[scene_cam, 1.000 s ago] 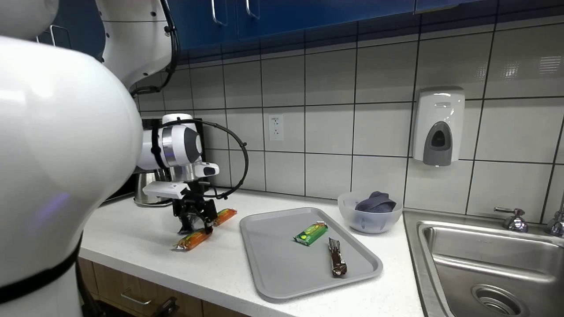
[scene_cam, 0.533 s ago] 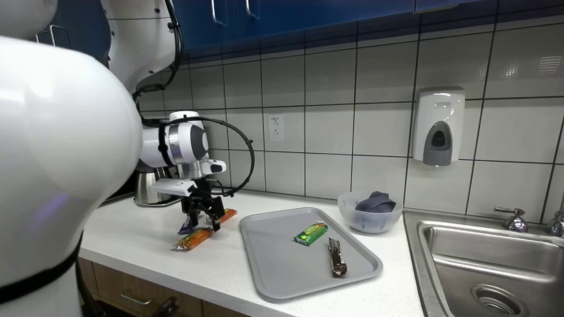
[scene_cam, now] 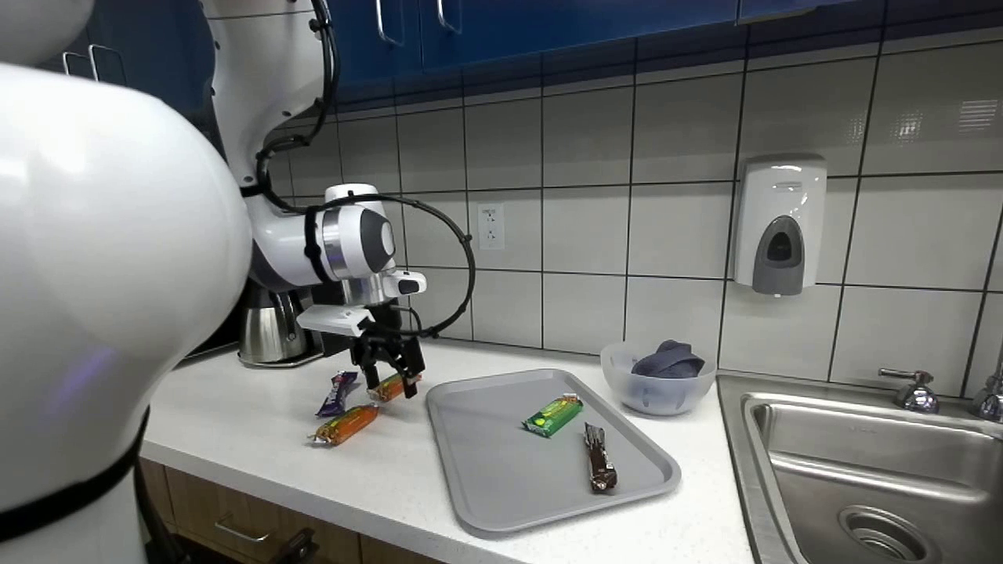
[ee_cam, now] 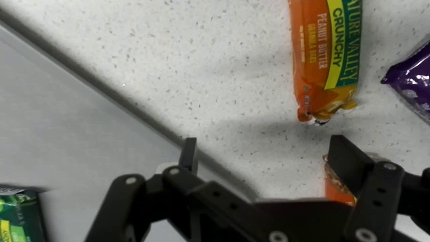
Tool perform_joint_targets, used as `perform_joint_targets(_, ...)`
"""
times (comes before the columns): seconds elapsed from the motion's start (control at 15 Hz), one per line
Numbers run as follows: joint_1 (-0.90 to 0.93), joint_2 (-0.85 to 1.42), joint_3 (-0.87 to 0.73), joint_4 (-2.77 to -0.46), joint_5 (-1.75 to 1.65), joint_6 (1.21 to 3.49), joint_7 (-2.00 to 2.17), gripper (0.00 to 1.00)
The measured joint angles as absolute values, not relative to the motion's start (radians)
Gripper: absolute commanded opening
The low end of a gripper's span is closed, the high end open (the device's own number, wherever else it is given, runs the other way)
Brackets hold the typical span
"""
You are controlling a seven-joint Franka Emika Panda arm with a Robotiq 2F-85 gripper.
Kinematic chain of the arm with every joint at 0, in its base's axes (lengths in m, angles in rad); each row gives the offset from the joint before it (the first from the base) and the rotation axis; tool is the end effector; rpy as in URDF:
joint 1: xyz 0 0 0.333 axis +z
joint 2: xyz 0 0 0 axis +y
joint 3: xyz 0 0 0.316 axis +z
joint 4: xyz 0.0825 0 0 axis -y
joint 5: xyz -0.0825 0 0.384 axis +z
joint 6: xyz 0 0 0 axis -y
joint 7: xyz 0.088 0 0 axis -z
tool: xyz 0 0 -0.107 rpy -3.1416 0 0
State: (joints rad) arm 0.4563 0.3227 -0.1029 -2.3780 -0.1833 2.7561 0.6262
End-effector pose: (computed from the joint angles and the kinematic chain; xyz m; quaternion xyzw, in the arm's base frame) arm 0.4768 0.1819 0.1928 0.9970 -0.0492 0.0489 0.0340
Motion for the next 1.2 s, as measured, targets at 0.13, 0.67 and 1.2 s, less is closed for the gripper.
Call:
perform_joint_targets(0.13, 0.439, 0.309, -0.109, -2.384, -0.187, 2.756, 0.626, 1.00)
perform_joint_targets(0.67, 0.355, 0.250, -0.135, -2.426, -0.226, 2.757, 0.626, 1.00)
perform_joint_targets(1.2, 0.258, 0.223, -0.145, -2.446, -0.238, 2.760, 0.617, 1.00)
